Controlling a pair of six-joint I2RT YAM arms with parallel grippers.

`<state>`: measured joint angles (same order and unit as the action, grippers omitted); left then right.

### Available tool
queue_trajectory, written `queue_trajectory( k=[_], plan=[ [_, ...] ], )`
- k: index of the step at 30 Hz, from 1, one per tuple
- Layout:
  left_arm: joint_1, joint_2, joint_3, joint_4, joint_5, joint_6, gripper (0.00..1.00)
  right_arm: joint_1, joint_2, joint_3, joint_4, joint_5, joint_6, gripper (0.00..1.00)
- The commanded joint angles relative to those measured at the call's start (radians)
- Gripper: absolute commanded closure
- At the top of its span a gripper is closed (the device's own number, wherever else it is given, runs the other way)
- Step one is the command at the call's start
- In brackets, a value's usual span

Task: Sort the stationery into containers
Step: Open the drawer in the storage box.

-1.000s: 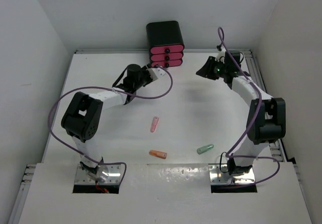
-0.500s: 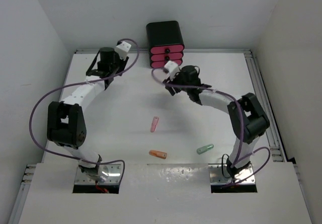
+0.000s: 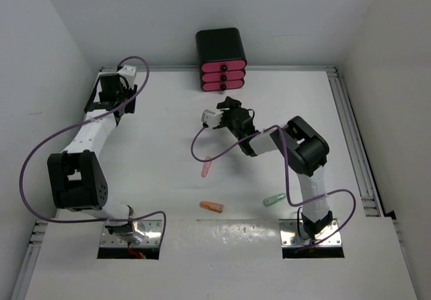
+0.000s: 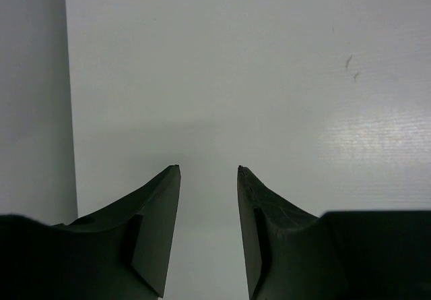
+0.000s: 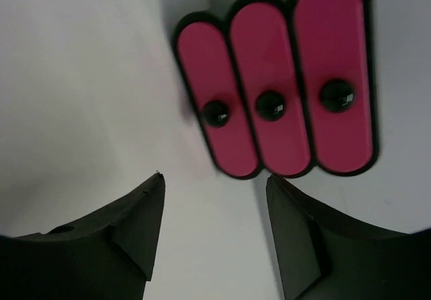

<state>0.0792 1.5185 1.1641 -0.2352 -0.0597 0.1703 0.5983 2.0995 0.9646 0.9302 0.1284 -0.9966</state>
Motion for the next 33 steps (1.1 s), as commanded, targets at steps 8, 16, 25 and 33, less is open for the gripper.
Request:
queue_trajectory(
  k=[8, 16, 25, 33],
  plan=[
    [0.016, 0.052, 0.063, 0.004, 0.021, -0.072, 0.56, -0.063, 0.209, 0.080, 0.386, -0.116, -0.325, 0.48],
    [0.028, 0.173, 0.173, -0.019, 0.034, -0.097, 0.57, -0.094, 0.275, 0.143, 0.363, -0.108, -0.327, 0.47],
    [0.036, 0.262, 0.236, -0.044, 0.050, -0.132, 0.58, -0.126, 0.361, 0.241, 0.378, -0.111, -0.287, 0.48],
    [0.033, 0.318, 0.298, -0.070, 0.055, -0.137, 0.59, -0.140, 0.461, 0.376, 0.343, -0.124, -0.269, 0.48]
  ],
)
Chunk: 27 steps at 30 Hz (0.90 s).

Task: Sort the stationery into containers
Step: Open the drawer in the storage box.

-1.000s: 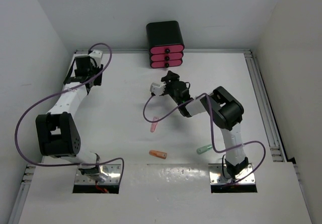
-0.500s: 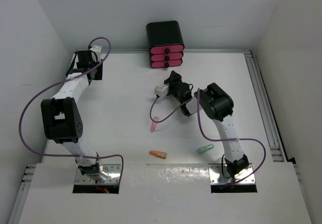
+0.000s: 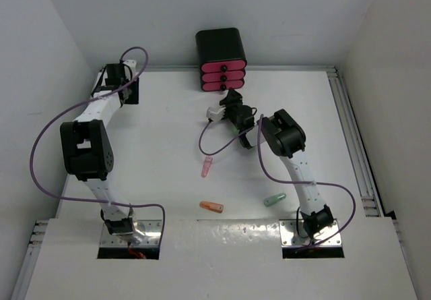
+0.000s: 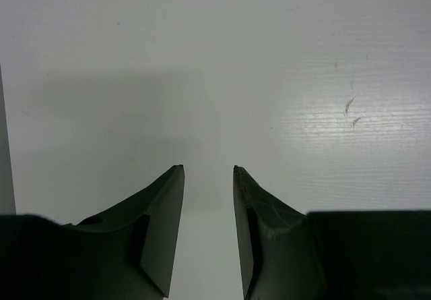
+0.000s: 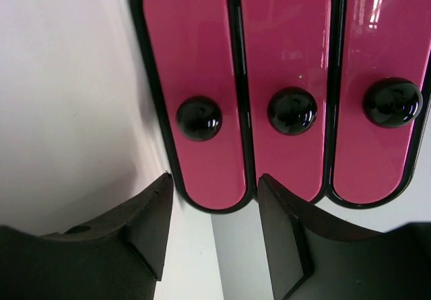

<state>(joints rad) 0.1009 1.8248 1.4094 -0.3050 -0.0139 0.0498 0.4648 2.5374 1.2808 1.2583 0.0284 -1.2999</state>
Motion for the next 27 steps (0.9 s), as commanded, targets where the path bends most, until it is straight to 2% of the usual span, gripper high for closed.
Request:
queue_trajectory(
  k=[1, 17, 27],
  plan=[
    [0.013, 0.016, 0.057, 0.001, 0.008, -0.016, 0.59, -0.005, 0.030, 0.066, 0.013, -0.024, 0.037, 0.47],
    [0.011, 0.068, 0.109, -0.016, 0.031, -0.018, 0.60, 0.003, 0.112, 0.213, -0.088, -0.064, 0.106, 0.48],
    [0.014, 0.068, 0.106, -0.022, 0.034, -0.033, 0.60, 0.002, 0.061, 0.181, -0.152, -0.087, 0.175, 0.52]
  ],
)
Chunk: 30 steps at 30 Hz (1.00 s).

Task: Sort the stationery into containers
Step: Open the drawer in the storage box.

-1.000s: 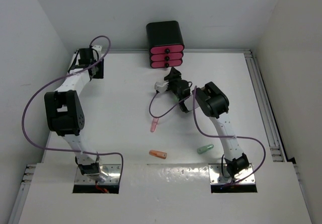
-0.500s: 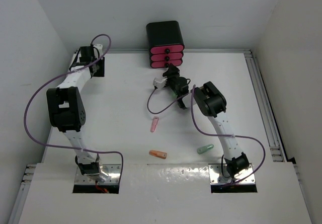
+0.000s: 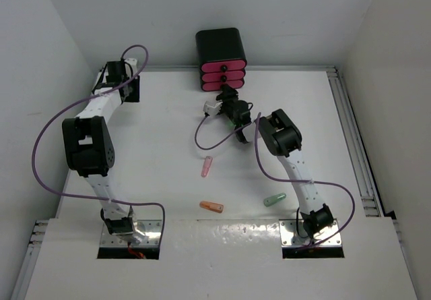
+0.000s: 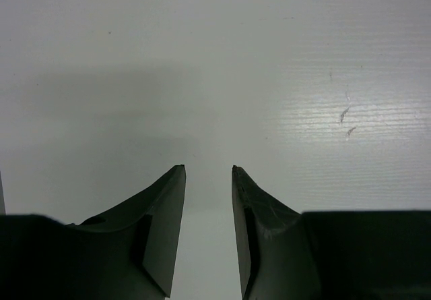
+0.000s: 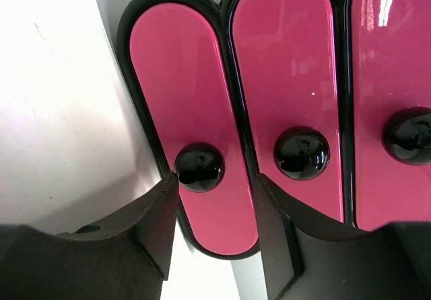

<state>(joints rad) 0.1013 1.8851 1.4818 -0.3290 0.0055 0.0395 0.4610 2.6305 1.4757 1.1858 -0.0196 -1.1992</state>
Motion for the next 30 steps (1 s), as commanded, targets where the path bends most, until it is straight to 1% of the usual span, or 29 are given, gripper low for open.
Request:
queue_trajectory(
  k=[1, 9, 10, 12, 17, 18, 26, 30],
  plan=[
    [0.014, 0.009, 0.034, 0.005, 0.014, -0.024, 0.61, 0.005, -0.032, -0.011, -0.081, -0.039, 0.087, 0.52],
    [0.009, 0.017, 0.048, 0.001, 0.011, -0.030, 0.61, -0.007, -0.052, -0.002, -0.121, -0.066, 0.148, 0.53],
    [0.008, 0.017, 0.049, 0.001, 0.008, -0.059, 0.61, -0.010, -0.050, 0.003, -0.126, -0.068, 0.153, 0.53],
    [-0.003, 0.017, 0.049, 0.001, 0.005, -0.059, 0.61, -0.012, -0.047, 0.012, -0.138, -0.074, 0.162, 0.53],
    [-0.023, 0.014, 0.046, -0.001, -0.001, -0.058, 0.61, -0.019, -0.029, 0.040, -0.143, -0.083, 0.159, 0.53],
    [-0.028, 0.012, 0.044, 0.001, -0.027, -0.059, 0.61, -0.021, -0.026, 0.043, -0.144, -0.083, 0.159, 0.53],
    [-0.066, 0.003, 0.041, 0.002, -0.061, -0.047, 0.61, -0.031, -0.004, 0.069, -0.153, -0.095, 0.168, 0.54],
    [-0.084, -0.004, 0.038, 0.005, -0.081, -0.044, 0.61, -0.041, 0.002, 0.087, -0.178, -0.097, 0.178, 0.57]
  ],
)
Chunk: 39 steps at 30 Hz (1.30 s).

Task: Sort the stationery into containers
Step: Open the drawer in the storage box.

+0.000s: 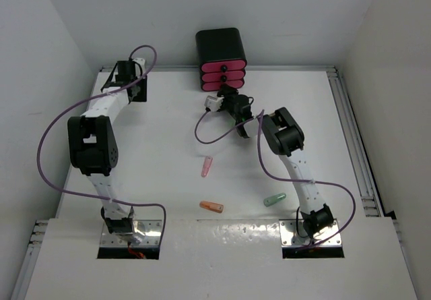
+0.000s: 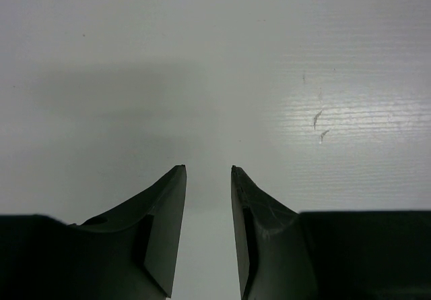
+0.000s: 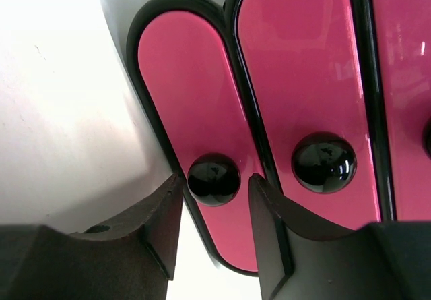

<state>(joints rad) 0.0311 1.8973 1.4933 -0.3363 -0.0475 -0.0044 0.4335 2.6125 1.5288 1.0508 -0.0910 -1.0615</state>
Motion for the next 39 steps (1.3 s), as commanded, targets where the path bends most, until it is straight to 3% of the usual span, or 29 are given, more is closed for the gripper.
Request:
queue_trajectory(
  k=[1, 9, 13, 24, 35, 39],
  plan=[
    [-0.020, -0.018, 0.025, 0.013, -0.032, 0.000, 0.61, -0.013, 0.018, 0.034, -0.043, -0.027, 0.041, 0.59],
    [-0.013, -0.030, 0.007, 0.006, -0.051, -0.031, 0.61, -0.021, 0.024, 0.030, -0.038, -0.056, 0.040, 0.65],
    [-0.010, -0.043, 0.001, 0.000, -0.048, -0.019, 0.60, -0.019, 0.032, 0.034, -0.025, -0.076, 0.038, 0.54],
    [0.001, -0.049, -0.011, -0.003, -0.037, -0.014, 0.60, -0.007, 0.046, 0.054, -0.025, -0.075, 0.040, 0.54],
    [0.006, -0.041, -0.010, -0.001, -0.026, -0.012, 0.61, -0.002, 0.049, 0.059, -0.041, -0.095, 0.040, 0.62],
    [0.006, -0.040, -0.010, -0.001, -0.025, -0.012, 0.61, 0.001, 0.049, 0.060, -0.044, -0.101, 0.040, 0.72]
  ],
)
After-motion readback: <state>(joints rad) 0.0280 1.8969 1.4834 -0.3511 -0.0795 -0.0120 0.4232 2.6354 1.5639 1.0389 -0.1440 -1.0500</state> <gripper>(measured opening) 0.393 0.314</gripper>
